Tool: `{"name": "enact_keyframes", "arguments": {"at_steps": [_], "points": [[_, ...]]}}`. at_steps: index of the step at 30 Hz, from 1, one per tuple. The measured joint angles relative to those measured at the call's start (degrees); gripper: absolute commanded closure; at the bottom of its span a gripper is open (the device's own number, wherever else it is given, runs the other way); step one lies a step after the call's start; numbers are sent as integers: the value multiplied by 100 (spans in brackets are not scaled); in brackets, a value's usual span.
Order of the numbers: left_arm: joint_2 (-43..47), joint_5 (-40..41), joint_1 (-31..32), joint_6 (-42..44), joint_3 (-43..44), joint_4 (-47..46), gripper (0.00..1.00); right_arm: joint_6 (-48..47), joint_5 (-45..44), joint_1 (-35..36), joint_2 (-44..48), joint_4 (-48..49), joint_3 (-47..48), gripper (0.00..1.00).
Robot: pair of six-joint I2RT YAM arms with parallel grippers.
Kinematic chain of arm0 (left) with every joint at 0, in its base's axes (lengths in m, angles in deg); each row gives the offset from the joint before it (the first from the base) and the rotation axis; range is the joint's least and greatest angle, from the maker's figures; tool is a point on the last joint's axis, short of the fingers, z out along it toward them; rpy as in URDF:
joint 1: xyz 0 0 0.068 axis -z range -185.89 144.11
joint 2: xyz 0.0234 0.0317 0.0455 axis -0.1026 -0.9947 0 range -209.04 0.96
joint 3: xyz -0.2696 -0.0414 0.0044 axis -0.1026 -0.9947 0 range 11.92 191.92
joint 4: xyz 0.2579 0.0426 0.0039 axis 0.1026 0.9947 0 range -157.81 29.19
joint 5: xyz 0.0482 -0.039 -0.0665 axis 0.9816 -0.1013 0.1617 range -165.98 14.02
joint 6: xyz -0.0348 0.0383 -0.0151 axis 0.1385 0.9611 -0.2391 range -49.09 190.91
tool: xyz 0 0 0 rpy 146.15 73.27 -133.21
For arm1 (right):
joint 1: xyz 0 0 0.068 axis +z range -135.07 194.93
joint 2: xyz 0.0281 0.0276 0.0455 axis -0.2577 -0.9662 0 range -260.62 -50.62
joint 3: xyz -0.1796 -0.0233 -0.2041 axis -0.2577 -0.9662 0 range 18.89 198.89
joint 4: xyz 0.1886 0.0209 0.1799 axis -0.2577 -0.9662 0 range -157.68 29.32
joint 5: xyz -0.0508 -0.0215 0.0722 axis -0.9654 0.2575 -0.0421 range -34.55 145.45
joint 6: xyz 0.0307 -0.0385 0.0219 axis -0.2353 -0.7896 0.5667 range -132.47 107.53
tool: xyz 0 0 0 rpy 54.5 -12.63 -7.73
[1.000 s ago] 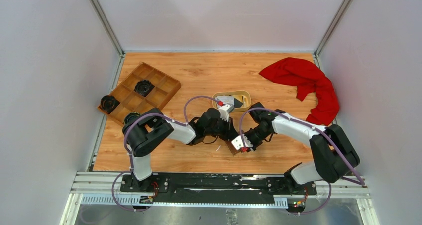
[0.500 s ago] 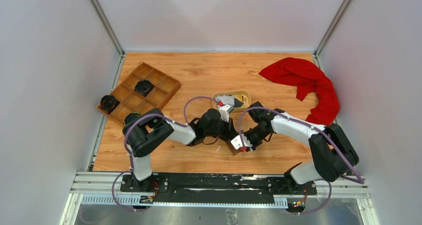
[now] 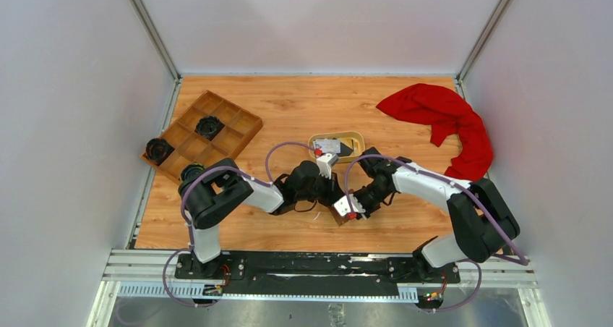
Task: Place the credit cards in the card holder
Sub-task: Close the card holder at the center of the board.
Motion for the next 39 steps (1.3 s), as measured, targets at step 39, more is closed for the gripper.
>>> {"name": "enact_keyframes", "arguments": {"at_steps": [39], "points": [[-363,627,221,-533,-793,-1862,100,402,-103,92,-219,-103,214,83]]}}
